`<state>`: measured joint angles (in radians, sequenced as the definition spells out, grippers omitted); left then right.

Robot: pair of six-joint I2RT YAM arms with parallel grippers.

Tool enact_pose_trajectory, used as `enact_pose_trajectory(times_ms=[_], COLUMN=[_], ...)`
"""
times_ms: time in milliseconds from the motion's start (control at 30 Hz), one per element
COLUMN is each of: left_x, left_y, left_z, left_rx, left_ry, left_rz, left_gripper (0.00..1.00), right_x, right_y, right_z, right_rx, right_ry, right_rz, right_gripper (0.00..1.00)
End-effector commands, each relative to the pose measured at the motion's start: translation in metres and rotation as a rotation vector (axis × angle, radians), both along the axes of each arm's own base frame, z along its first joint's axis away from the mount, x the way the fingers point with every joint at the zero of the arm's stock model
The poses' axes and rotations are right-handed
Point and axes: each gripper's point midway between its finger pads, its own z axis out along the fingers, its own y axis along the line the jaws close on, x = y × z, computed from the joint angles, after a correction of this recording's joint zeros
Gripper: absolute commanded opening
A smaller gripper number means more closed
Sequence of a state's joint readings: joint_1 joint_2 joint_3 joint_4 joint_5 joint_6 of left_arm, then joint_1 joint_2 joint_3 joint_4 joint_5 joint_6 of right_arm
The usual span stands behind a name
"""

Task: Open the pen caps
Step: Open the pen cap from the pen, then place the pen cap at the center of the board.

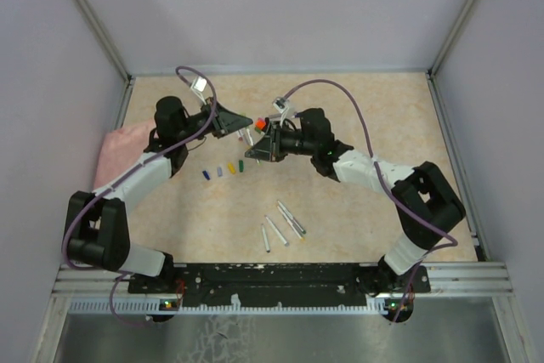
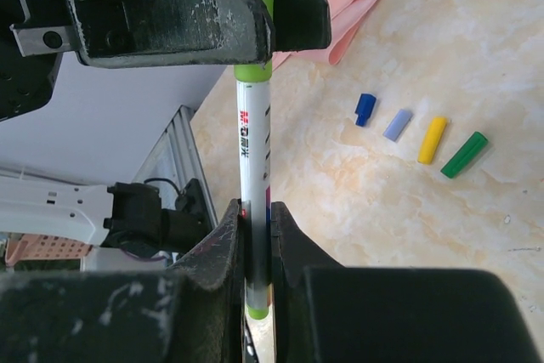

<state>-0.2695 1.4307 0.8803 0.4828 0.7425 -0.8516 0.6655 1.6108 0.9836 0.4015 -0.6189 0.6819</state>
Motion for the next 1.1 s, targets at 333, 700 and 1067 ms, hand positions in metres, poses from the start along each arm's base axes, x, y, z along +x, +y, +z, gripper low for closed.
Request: enact_pose_trajectory(times_ms=[333, 700, 1067], left_x=[0.089, 0.095, 0.008], left_y=[0.054, 0.069, 0.037], left_z=[0.092, 0.067, -0.102], left_rx=[-0.002, 0.089, 0.593], left_ry=[-0.191, -0.119, 0.356], left_rz=[0.309, 0.400, 0.377], left_gripper=[0.00, 0.00, 0.00], right_x=[-0.041, -0.050, -0.060], right_y=[-0.018, -0.056, -0.112], right_z=[-0.004, -0.040, -0.086], right_rx=[-0.079, -0.232, -0.488], right_ry=[-0.053, -0.010, 0.016], right_rz=[0.036, -0.089, -0.214], right_gripper=[0.00, 0.00, 0.00])
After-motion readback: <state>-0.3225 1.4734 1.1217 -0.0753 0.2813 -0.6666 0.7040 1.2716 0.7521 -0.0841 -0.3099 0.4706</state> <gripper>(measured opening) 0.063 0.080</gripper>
